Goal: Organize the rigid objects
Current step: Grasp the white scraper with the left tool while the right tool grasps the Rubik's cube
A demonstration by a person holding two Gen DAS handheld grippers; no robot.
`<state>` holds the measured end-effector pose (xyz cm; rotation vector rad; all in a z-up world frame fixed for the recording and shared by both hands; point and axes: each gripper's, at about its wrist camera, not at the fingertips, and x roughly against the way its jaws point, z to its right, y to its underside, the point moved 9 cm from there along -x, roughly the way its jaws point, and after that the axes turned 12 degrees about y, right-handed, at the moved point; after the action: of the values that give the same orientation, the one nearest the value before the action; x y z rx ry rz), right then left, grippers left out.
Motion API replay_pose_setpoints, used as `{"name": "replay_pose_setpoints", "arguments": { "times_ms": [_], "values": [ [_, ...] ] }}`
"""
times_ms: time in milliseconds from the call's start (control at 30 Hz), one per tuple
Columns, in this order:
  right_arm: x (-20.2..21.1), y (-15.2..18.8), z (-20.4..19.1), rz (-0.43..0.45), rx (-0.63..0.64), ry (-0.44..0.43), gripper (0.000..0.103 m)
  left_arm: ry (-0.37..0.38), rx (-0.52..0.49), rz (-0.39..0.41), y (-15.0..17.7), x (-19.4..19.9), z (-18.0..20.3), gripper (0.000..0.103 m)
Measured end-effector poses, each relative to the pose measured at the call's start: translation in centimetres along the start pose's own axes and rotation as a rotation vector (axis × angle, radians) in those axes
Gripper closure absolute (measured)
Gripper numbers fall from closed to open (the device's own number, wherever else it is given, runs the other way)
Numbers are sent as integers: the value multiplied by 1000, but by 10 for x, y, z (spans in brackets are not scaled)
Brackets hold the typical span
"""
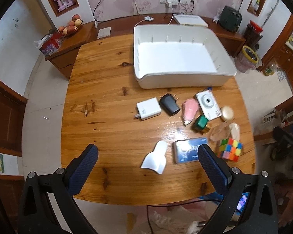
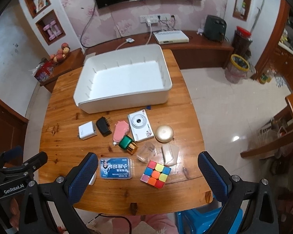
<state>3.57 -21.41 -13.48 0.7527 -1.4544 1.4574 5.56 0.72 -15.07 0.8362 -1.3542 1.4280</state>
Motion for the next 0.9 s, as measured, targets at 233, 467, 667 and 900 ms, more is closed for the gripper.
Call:
{"name": "replay_pose_setpoints", "arguments": {
  "times_ms": [233, 467, 667, 900],
  "values": [
    [-35, 15, 16, -96, -23, 20, 1, 3, -11, -106, 20, -40, -14, 2],
    [-72, 36, 13, -210, -32, 18, 8, 6, -33, -231, 48, -87, -22, 2],
    [-100, 53, 8, -286, -38, 9, 8, 26, -70, -325, 71, -126, -22, 2],
    [-132, 70, 7, -369, -67, 13, 8, 31, -104, -378, 82, -153, -21, 2]
  ]
}}
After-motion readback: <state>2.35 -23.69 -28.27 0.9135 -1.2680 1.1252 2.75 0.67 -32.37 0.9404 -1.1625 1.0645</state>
